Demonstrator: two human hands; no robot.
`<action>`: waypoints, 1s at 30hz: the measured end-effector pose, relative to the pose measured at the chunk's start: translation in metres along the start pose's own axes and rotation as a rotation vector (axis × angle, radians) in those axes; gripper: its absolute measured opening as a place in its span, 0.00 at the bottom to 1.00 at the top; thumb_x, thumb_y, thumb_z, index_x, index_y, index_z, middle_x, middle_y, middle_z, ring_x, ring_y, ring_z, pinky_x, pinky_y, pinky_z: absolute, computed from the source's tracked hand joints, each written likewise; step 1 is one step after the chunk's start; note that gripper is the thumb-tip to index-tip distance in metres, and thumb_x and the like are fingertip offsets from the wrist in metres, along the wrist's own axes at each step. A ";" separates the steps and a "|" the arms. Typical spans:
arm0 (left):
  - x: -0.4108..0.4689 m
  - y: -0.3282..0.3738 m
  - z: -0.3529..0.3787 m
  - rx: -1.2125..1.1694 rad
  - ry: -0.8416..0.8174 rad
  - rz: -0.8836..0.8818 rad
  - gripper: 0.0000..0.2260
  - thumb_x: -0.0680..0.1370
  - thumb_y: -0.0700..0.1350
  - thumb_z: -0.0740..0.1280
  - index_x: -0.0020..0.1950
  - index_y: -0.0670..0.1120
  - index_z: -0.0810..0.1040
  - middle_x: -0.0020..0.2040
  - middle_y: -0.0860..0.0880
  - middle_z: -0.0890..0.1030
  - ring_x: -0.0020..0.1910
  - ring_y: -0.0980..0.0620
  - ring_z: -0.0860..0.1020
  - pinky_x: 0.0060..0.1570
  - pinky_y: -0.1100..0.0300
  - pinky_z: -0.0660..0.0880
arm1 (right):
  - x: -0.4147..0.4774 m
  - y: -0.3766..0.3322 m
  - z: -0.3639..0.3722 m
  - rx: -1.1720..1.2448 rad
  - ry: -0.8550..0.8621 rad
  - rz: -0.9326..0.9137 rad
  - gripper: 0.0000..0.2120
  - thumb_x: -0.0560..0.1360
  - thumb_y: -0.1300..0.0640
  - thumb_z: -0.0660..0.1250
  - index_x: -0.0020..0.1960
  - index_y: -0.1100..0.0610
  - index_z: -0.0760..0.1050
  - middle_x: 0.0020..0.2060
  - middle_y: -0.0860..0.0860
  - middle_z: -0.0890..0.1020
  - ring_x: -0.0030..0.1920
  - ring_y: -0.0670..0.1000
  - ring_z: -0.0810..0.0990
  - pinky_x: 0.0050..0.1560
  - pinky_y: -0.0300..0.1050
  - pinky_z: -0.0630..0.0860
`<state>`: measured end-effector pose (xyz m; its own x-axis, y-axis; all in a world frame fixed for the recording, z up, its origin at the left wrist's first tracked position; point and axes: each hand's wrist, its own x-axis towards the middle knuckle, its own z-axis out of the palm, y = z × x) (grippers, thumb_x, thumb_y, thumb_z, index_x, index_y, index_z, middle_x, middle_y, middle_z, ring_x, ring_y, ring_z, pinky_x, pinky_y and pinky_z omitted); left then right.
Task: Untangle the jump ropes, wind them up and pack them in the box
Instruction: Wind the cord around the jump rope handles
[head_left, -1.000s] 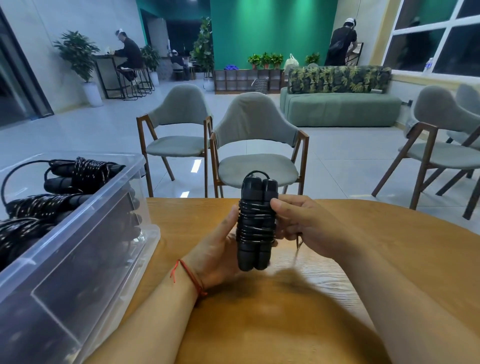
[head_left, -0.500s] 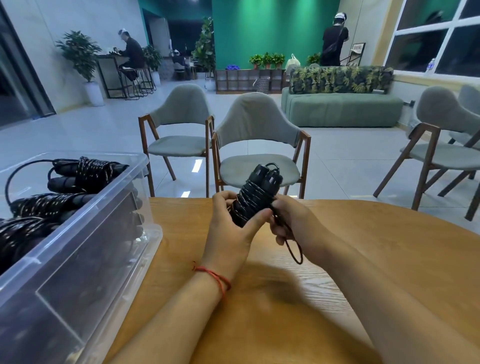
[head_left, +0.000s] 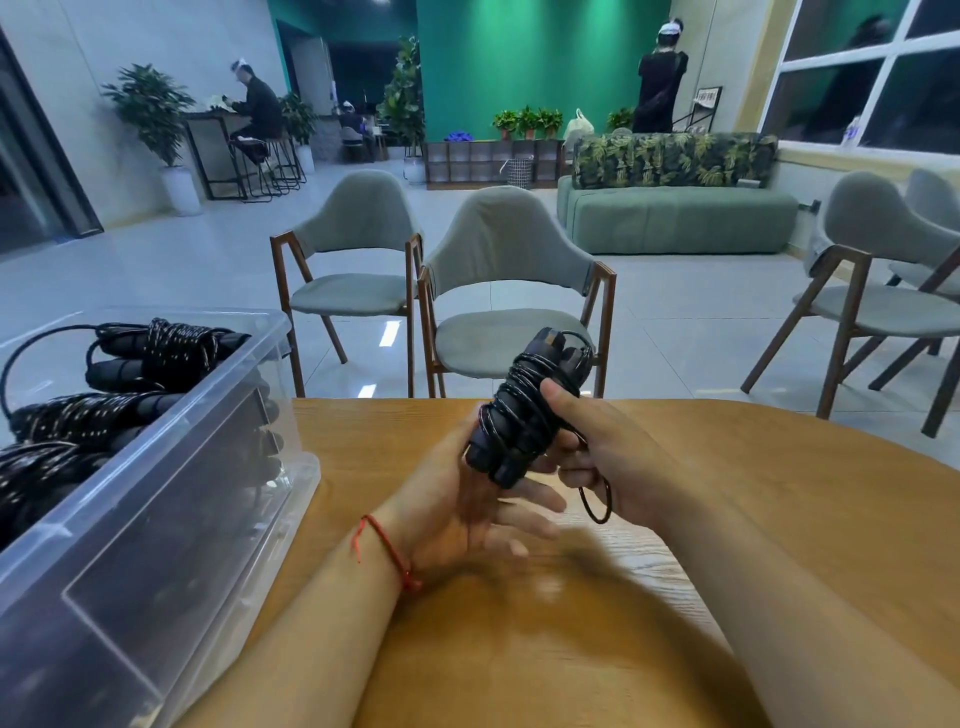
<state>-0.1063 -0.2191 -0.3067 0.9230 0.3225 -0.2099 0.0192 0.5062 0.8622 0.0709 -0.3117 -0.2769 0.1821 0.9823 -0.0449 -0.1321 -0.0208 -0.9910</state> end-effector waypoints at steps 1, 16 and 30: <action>-0.001 -0.003 -0.002 -0.084 -0.126 -0.013 0.39 0.83 0.71 0.52 0.75 0.39 0.74 0.56 0.35 0.82 0.46 0.43 0.86 0.36 0.55 0.83 | -0.001 0.000 0.001 -0.050 -0.019 -0.007 0.19 0.84 0.39 0.64 0.38 0.44 0.83 0.32 0.48 0.69 0.31 0.46 0.66 0.30 0.37 0.64; 0.013 -0.011 0.001 0.495 0.509 0.439 0.17 0.83 0.54 0.68 0.70 0.52 0.71 0.62 0.48 0.81 0.58 0.52 0.83 0.45 0.49 0.86 | 0.010 0.015 0.015 0.009 0.190 0.125 0.29 0.84 0.31 0.57 0.64 0.53 0.82 0.54 0.54 0.84 0.42 0.50 0.74 0.37 0.41 0.74; -0.001 0.002 0.036 0.714 0.902 0.521 0.23 0.73 0.63 0.77 0.55 0.55 0.69 0.45 0.53 0.84 0.38 0.58 0.84 0.36 0.57 0.82 | -0.004 0.018 0.061 -0.378 0.418 -0.393 0.14 0.82 0.47 0.71 0.68 0.42 0.79 0.53 0.40 0.87 0.55 0.40 0.84 0.52 0.39 0.82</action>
<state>-0.0932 -0.2469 -0.2886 0.2991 0.9255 0.2324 0.1958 -0.2979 0.9343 0.0083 -0.3045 -0.2871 0.5175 0.7776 0.3572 0.3562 0.1838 -0.9162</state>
